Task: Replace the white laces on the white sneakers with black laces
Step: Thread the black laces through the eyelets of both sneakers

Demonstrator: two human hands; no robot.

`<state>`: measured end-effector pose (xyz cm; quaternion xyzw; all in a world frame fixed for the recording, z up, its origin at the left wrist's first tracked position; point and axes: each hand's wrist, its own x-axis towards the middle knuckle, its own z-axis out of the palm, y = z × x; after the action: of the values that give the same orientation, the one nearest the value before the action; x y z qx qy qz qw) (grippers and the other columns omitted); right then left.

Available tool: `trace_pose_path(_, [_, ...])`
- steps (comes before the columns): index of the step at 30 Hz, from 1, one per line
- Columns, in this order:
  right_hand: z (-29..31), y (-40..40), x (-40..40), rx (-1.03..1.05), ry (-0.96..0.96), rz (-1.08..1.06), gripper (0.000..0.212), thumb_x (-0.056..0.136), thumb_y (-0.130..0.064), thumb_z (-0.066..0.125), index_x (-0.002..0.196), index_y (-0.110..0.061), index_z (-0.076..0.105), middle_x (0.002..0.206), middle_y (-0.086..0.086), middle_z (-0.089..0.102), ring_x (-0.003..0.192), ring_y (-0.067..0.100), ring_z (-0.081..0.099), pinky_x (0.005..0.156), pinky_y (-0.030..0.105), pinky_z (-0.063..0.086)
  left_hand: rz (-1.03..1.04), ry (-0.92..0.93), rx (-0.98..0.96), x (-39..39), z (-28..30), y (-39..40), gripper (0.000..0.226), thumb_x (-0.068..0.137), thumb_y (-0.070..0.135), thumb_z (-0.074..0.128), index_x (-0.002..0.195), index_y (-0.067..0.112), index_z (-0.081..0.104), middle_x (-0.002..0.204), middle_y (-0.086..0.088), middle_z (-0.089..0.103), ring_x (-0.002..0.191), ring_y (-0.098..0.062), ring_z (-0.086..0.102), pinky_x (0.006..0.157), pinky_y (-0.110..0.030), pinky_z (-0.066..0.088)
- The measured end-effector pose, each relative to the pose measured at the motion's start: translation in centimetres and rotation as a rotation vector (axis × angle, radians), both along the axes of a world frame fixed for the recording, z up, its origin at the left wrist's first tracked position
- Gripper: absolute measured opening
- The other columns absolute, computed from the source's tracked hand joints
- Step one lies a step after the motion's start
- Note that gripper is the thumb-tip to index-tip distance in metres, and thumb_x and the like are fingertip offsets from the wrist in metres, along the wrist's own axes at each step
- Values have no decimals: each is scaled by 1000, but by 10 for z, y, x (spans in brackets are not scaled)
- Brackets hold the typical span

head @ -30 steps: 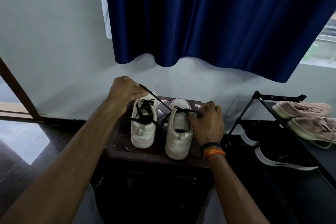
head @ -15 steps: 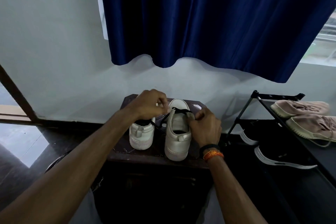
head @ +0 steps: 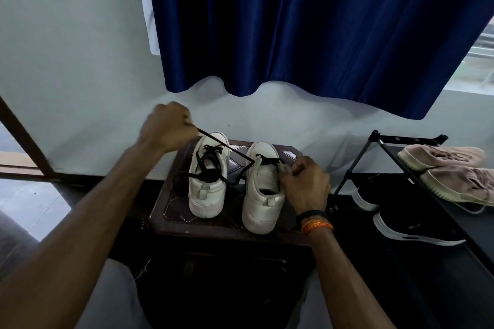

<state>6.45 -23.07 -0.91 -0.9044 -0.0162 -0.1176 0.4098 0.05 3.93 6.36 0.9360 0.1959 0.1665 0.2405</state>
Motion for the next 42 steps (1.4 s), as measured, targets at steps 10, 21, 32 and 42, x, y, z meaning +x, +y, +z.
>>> trace_pose_path(10, [-2,5,0,-2,39,19,24,78,-39,75,75,-18,63,69,-2,63,71,22,51,67,28,37,-105,-374,-661,-15,-1,-1,22,88,17,53,70,9,62,111,-3,74,108,-20,62,95,-33,46])
trace_pose_path(21, [-6,8,1,0,1,70,18,82,-37,72,75,-24,62,79,0,73,86,28,67,71,31,48,-239,61,-501,16,-28,-70,22,86,10,68,104,17,59,84,1,61,70,-10,56,58,-14,45])
trace_pose_path(32, [-7,9,2,-10,2,18,27,81,-44,73,71,-21,61,73,-2,68,79,26,65,68,30,48,-354,139,84,28,-28,-89,10,84,13,69,89,11,78,65,-1,58,71,-21,59,55,-16,34])
trace_pose_path(42, [-4,7,1,-32,33,0,24,78,-40,74,72,-20,61,70,-5,64,74,25,59,65,29,43,15,-68,-468,-8,-18,-36,9,75,17,76,67,20,78,69,2,73,75,-11,65,61,-23,45])
